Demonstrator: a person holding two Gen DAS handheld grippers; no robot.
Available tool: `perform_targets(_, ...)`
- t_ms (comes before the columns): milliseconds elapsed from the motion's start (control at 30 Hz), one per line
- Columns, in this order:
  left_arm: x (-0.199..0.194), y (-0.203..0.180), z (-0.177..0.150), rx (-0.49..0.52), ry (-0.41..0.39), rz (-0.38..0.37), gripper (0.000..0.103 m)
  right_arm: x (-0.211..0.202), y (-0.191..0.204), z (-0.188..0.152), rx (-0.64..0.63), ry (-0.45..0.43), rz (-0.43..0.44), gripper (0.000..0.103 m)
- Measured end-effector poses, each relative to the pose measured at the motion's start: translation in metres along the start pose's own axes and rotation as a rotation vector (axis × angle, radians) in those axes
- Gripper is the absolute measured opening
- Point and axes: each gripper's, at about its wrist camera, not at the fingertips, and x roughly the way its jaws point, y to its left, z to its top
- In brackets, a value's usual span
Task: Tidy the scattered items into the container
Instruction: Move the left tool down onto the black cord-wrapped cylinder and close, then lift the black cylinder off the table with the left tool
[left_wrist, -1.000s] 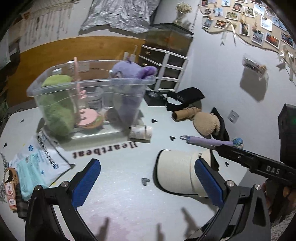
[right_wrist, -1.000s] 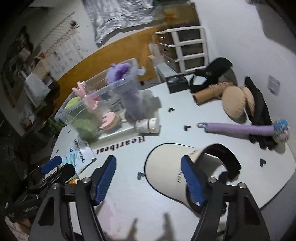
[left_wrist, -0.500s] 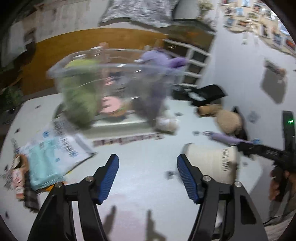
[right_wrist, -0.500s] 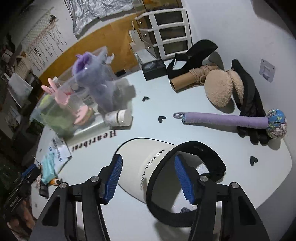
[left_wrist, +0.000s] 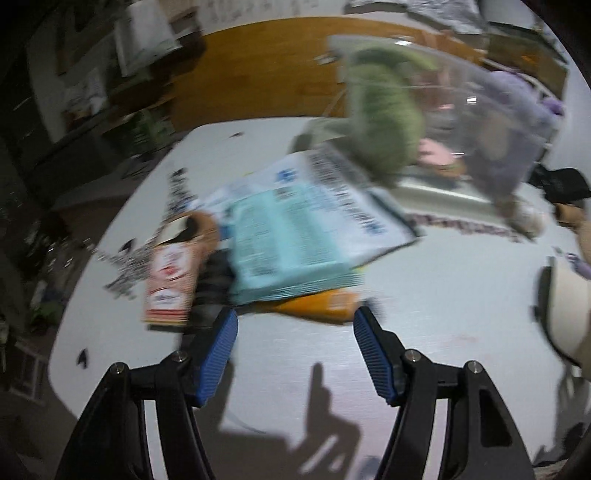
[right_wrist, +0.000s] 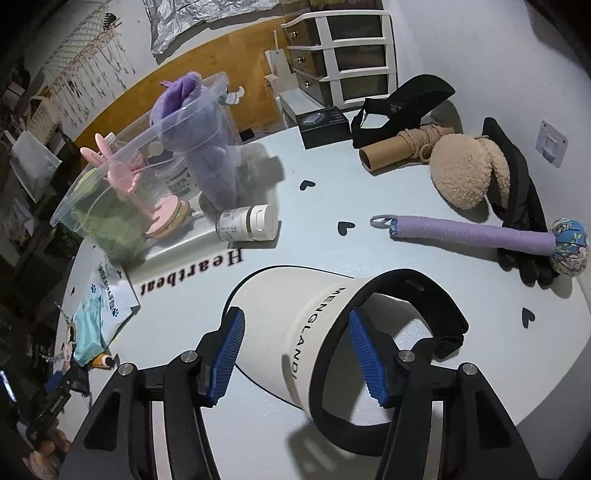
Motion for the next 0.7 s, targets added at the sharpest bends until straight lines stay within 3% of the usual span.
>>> perform_targets(167, 0.020, 0.031, -0.005, -0.006, 0.037, 0.066, 0.065, -0.007, 0.023, -0.004, -0.040, -0.016, -0.003, 0.059)
perform_targets(367, 0.037, 0.048, -0.009, 0.005, 0.070, 0.101, 0.065, -0.002, 0.059, -0.015, -0.128, 0.024, 0.028, 0.059)
perform_targets(500, 0.052, 0.054, -0.012, 0.019, 0.119, 0.081, 0.065, -0.002, 0.080, -0.018, -0.191, 0.026, 0.037, 0.059)
perform_targets(567, 0.057, 0.055, -0.014, 0.030, 0.138, 0.054, 0.048, 0.000, 0.088, -0.020, -0.213, 0.034, 0.042, 0.059)
perform_targets(700, 0.056, 0.054, -0.018, 0.046, 0.152, 0.015, 0.048, 0.003, 0.097, -0.024, -0.230, 0.049, 0.052, 0.059)
